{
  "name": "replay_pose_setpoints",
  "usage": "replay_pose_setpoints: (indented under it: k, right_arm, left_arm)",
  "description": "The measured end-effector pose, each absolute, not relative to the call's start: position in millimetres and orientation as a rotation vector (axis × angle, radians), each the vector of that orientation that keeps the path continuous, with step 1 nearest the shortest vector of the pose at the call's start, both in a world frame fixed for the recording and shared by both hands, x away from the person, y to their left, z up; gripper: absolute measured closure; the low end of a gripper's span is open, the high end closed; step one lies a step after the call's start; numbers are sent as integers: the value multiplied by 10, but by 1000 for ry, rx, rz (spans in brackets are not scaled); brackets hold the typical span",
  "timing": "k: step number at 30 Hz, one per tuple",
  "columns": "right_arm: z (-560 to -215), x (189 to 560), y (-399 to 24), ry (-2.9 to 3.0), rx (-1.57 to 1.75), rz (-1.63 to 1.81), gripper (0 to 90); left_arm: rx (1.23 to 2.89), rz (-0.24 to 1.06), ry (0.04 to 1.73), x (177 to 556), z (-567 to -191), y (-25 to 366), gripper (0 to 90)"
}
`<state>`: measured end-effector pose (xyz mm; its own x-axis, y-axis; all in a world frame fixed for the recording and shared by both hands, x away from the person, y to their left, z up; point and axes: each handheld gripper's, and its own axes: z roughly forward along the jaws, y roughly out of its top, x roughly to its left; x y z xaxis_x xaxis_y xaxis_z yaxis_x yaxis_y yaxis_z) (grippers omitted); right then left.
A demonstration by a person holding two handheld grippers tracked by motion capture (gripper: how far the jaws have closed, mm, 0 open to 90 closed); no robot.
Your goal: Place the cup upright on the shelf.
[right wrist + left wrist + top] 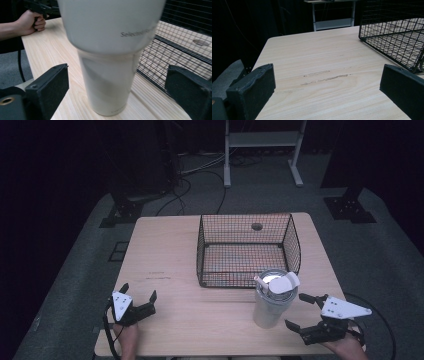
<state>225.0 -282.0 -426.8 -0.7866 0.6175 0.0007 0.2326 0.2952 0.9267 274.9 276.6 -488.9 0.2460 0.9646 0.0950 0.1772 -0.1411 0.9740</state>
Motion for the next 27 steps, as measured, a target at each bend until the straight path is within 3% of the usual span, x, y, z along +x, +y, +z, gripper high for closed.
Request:
replay_pose_setpoints:
  k: [27]
  right_arm:
    - [-4410,2399,-2533,2248,758,1524,30]
  left_arm:
    - [1543,1014,1104,2746,-4889,2765,0]
